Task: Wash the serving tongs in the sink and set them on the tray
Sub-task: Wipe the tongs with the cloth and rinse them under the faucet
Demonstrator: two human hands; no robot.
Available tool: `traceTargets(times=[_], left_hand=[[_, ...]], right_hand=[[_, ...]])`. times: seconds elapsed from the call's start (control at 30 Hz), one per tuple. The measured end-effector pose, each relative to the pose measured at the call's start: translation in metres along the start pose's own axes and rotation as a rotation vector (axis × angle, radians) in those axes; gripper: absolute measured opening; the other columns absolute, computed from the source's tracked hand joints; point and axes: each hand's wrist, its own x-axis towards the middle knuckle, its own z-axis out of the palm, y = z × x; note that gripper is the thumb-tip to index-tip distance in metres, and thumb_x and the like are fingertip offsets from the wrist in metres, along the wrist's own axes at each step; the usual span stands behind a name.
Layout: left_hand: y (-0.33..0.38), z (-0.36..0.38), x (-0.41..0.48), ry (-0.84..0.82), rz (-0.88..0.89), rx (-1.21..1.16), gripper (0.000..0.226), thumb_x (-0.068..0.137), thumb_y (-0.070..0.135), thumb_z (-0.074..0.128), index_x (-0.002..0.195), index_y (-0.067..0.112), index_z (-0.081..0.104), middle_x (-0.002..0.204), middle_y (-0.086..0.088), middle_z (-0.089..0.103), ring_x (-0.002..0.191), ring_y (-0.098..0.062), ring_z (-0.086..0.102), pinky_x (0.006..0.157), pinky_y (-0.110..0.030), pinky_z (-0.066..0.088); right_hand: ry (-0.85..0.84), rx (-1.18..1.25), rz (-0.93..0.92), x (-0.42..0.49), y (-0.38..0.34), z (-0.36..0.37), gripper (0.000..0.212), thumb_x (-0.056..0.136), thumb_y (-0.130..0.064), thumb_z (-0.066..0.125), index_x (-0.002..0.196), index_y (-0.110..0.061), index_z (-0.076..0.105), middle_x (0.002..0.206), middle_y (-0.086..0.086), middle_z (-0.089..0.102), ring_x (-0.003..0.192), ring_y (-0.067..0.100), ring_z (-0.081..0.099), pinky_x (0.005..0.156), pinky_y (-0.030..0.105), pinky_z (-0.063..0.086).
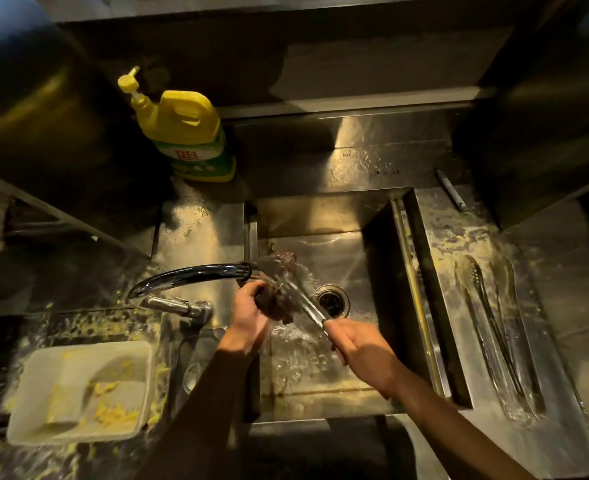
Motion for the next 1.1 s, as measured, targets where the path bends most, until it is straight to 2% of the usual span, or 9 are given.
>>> traceTargets(times=[0.1,0.17,0.27,0.33,0.43,0.6,0.77,0.9,1.1], left_hand=[[0.001,0.008,-0.012,0.012,-0.016,-0.187,0.025,0.090,0.016,0.041,0.084,0.007,0.063,0.083,-0.013,0.067,0.080,-0.026,0.063,0.085,-0.044,0.048],[0.000,0.008,-0.013,0.027,-0.035,-0.219,0.028,0.092,0.016,0.040,0.081,0.008,0.064,0.082,-0.012,0.068,0.076,-0.026,0.063,0.079,-0.042,0.049],[-0.008,0.019,-0.020,-0.058,-0.082,-0.037,0.020,0.092,0.018,0.052,0.098,0.006,0.068,0.100,-0.015,0.070,0.090,-0.029,0.066,0.085,-0.048,0.052],[-0.019,0.026,-0.020,-0.083,-0.105,0.095,0.033,0.086,0.023,0.066,0.114,0.006,0.067,0.112,-0.015,0.071,0.098,-0.028,0.070,0.083,-0.043,0.055],[-0.022,0.030,-0.016,-0.028,-0.049,0.100,0.038,0.087,0.023,0.069,0.120,0.004,0.066,0.113,-0.016,0.073,0.102,-0.028,0.070,0.087,-0.043,0.056],[-0.021,0.020,-0.003,0.154,0.027,0.071,0.030,0.085,0.024,0.074,0.107,0.005,0.069,0.108,-0.015,0.074,0.102,-0.031,0.071,0.096,-0.050,0.053],[-0.032,0.022,-0.003,0.298,0.105,0.131,0.028,0.085,0.023,0.075,0.105,0.004,0.069,0.097,-0.010,0.075,0.093,-0.027,0.072,0.079,-0.035,0.058],[-0.031,0.009,0.007,0.369,0.147,0.215,0.018,0.087,0.024,0.072,0.099,0.012,0.067,0.103,-0.012,0.073,0.103,-0.034,0.069,0.092,-0.046,0.055],[-0.033,-0.002,0.001,0.380,0.116,0.239,0.039,0.089,0.019,0.069,0.125,0.008,0.057,0.113,-0.009,0.069,0.108,-0.030,0.065,0.096,-0.048,0.051]], right_hand=[[0.097,-0.038,-0.016,-0.007,0.008,0.007,0.062,0.095,-0.059,0.023,0.086,-0.015,0.065,0.073,0.003,0.053,0.063,0.013,0.048,0.061,0.034,0.039],[0.063,0.040,0.061,-0.007,0.006,0.003,0.058,0.098,-0.059,0.034,0.078,-0.013,0.063,0.070,0.002,0.053,0.062,0.012,0.049,0.062,0.031,0.039],[0.006,0.031,0.035,0.007,-0.010,-0.003,0.057,0.102,-0.052,0.042,0.072,-0.005,0.057,0.066,0.007,0.052,0.060,0.016,0.048,0.064,0.037,0.041],[0.011,-0.014,-0.037,0.020,-0.017,-0.003,0.058,0.102,-0.052,0.040,0.065,-0.009,0.052,0.062,0.005,0.050,0.057,0.015,0.047,0.063,0.041,0.041],[-0.015,-0.118,-0.072,0.032,-0.015,-0.005,0.055,0.102,-0.054,0.039,0.062,-0.017,0.046,0.060,0.001,0.049,0.055,0.013,0.044,0.060,0.039,0.037],[-0.107,-0.357,-0.077,0.036,-0.008,-0.024,0.067,0.098,-0.062,0.039,0.068,-0.005,0.058,0.068,0.011,0.058,0.060,0.021,0.052,0.066,0.043,0.044],[-0.168,-0.215,0.078,0.028,0.008,-0.049,0.065,0.091,-0.068,0.047,0.062,-0.012,0.061,0.060,0.005,0.058,0.054,0.013,0.052,0.063,0.032,0.047],[-0.122,-0.358,0.066,0.022,0.011,-0.050,0.061,0.090,-0.069,0.046,0.061,-0.019,0.064,0.069,0.002,0.066,0.060,0.012,0.059,0.059,0.025,0.040],[0.085,-0.593,0.000,0.016,0.023,-0.033,0.065,0.087,-0.073,0.033,0.090,-0.023,0.074,0.091,-0.007,0.052,0.074,0.011,0.055,0.062,0.026,0.041]])
